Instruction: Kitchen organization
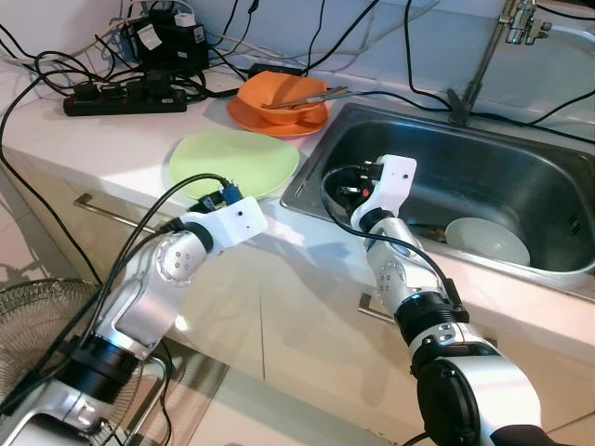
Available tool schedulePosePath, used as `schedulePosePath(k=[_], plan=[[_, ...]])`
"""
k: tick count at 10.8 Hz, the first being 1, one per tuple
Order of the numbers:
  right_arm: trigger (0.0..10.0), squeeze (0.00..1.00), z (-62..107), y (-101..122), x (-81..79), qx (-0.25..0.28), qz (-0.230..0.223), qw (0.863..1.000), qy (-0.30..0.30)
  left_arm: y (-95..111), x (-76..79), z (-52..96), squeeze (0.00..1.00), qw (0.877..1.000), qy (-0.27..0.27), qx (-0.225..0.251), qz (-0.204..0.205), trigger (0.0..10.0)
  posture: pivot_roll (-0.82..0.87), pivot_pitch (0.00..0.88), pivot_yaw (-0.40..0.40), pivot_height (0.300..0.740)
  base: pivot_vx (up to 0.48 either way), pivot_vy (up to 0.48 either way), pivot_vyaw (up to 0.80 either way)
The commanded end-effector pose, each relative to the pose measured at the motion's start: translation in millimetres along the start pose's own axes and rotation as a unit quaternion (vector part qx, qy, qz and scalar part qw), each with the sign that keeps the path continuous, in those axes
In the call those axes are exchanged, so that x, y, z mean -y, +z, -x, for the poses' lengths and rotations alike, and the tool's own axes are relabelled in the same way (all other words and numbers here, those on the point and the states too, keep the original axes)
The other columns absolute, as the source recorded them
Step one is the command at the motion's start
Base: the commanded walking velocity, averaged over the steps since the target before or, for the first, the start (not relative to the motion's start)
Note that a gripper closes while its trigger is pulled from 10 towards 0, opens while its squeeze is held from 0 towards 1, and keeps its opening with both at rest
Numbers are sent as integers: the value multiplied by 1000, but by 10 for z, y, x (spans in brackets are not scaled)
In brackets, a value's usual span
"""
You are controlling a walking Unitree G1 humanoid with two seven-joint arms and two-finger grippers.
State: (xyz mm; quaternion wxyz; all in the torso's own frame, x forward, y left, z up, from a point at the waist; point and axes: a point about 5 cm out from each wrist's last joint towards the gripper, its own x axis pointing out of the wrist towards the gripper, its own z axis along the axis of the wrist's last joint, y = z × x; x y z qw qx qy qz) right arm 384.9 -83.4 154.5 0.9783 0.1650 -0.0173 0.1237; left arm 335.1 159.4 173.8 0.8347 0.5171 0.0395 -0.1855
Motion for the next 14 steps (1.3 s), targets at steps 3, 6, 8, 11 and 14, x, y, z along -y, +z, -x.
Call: schedulePosePath(k=[3,6,8,11,14], plan=[[10000,0,34,8,58,5,-6,1000,-9,-99,-48,-46,0,998,-14,-35,-57,10000,277,0,-20,740,0,0,0],[10000,0,51,0,55,5,-7,1000,-12,-159,-145,-121,0,993,-26,-56,-104,10000,260,0,-10,740,0,0,0],[10000,0,62,-3,42,6,-9,1000,-13,-197,-185,-203,0,987,-41,-69,-136,10000,242,0,-3,740,0,0,0],[10000,0,79,7,42,7,-8,1000,-15,-244,-169,-312,0,981,-48,-82,-171,10000,221,0,0,740,0,0,0],[10000,0,94,12,50,7,-7,1000,-18,-266,-110,-416,0,976,-47,-89,-191,10000,209,0,0,740,0,0,0]])
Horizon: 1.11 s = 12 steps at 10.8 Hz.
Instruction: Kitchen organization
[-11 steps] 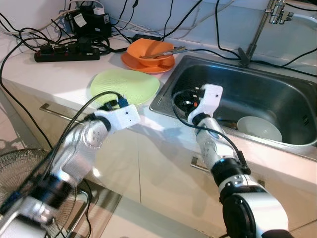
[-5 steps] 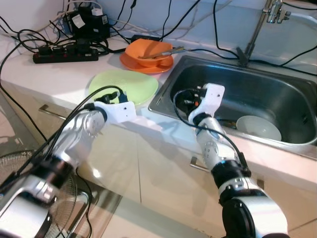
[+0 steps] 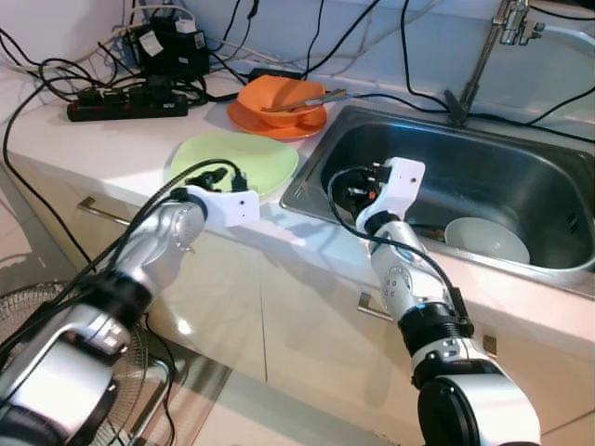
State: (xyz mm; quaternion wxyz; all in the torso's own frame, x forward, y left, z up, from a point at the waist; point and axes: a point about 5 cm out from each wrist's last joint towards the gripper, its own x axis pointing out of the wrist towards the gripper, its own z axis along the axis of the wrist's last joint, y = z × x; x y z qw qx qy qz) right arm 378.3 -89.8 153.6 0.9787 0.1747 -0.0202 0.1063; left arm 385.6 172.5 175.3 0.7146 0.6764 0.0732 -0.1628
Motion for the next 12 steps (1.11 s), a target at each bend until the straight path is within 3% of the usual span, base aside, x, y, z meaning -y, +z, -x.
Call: schedulePosePath(k=[1,3,4,5,12], plan=[[10000,0,16,7,11,1,2,1000,-3,-53,202,-38,0,999,-36,-17,-12,10000,203,0,-3,740,0,0,0],[10000,0,18,11,10,0,3,1000,-3,-54,253,-71,0,999,-39,-21,-12,10000,203,0,-6,740,0,0,0],[10000,0,18,11,3,0,2,1000,-2,-59,299,-95,0,999,-44,-22,-10,8392,202,0,-6,740,0,0,0],[10000,0,18,10,-4,-1,2,1000,-1,-61,337,-108,0,998,-50,-23,-7,0,198,0,-5,740,0,0,0],[10000,0,22,9,-5,-3,1,1000,-2,-72,361,-131,0,999,-50,-18,0,0,203,0,-7,740,0,0,0]])
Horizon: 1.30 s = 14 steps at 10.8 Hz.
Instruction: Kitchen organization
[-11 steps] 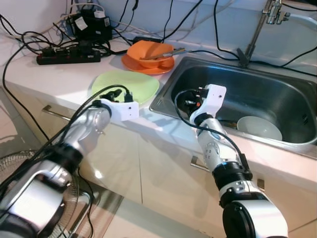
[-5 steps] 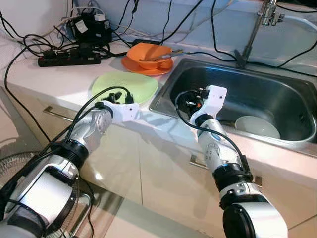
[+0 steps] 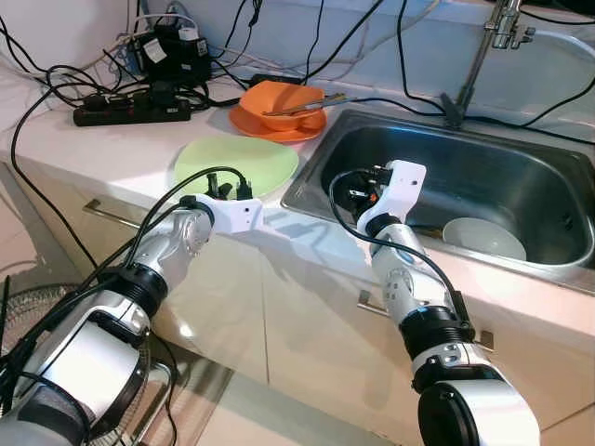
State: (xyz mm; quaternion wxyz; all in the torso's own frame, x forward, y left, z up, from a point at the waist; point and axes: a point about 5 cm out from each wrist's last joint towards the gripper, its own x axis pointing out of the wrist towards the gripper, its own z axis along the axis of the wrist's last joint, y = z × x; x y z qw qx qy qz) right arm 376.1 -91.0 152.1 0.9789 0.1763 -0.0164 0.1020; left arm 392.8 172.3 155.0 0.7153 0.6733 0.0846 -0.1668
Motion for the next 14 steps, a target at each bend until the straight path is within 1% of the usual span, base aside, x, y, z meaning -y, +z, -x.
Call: schedulePosePath(k=[1,4,6,7,8,9,10,11,12,13,14], plan=[[10000,0,-3,19,-13,-2,3,1000,3,-52,195,-5,0,999,-39,-13,-3,0,203,0,-9,740,0,0,0],[10000,0,-8,20,-8,-3,4,1000,3,-54,195,-10,0,999,-35,-14,-1,0,207,0,-12,740,0,0,0],[10000,0,-13,22,-7,-3,4,1000,2,-72,166,17,0,1000,-22,-15,4,0,209,0,-12,740,0,0,0],[10000,0,-14,25,-5,-2,4,1000,2,-41,113,49,0,1000,2,-11,3,0,211,0,-13,740,0,0,0],[10000,0,-13,27,0,-2,4,1000,1,19,45,122,0,999,46,-1,9,0,219,0,-16,740,0,0,0],[10000,0,-16,29,4,-2,4,1000,1,8,27,133,0,997,74,-5,14,0,227,0,-21,740,0,0,0],[10000,0,-27,41,2,-2,6,1000,3,112,-69,291,0,992,119,9,34,10000,237,0,-28,740,0,0,0],[10000,0,-37,56,-4,-1,6,1000,5,154,-90,344,0,990,132,13,39,10000,242,0,-31,740,0,0,0],[10000,169,-48,71,-6,0,6,1000,7,197,-110,396,0,988,145,15,44,10000,246,0,-35,740,0,0,0],[10000,1000,-62,95,-8,1,5,1000,9,254,-163,449,0,984,169,24,51,10000,247,0,-36,740,0,0,0],[10000,1000,-79,156,-12,10,-8,1000,11,311,-238,491,0,980,187,32,53,10000,246,0,-35,740,0,0,0]])
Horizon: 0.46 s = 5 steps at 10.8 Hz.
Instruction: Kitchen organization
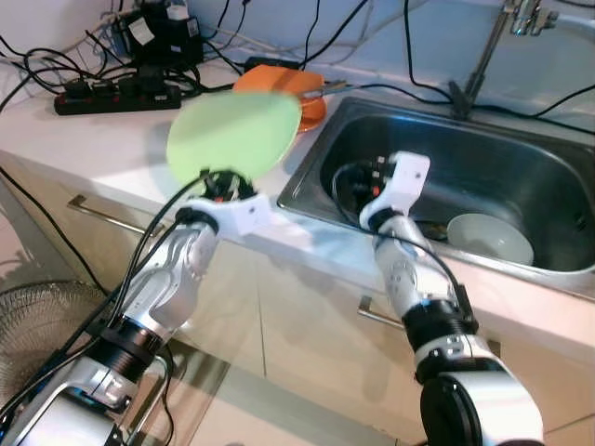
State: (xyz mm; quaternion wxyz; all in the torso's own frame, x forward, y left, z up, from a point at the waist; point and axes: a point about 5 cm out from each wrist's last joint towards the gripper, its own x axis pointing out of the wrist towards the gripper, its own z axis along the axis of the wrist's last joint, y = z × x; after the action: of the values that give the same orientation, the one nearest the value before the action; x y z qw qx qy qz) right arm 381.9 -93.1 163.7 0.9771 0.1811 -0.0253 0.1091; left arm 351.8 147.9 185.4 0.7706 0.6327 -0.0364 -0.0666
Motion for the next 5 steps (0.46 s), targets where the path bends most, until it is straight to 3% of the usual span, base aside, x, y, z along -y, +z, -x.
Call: schedulePosePath(k=[1,3,5], plan=[[10000,1000,-39,125,-7,14,-10,1000,6,78,-175,9,0,999,39,11,-3,10000,242,0,-34,740,0,0,0],[10000,1000,-72,290,-25,34,-44,998,18,144,-247,-10,0,999,46,18,-9,10000,238,0,-31,740,0,0,0],[10000,1000,-89,422,-94,46,-119,991,48,211,-249,-50,0,999,43,27,-7,10000,231,0,-25,740,0,0,0]])
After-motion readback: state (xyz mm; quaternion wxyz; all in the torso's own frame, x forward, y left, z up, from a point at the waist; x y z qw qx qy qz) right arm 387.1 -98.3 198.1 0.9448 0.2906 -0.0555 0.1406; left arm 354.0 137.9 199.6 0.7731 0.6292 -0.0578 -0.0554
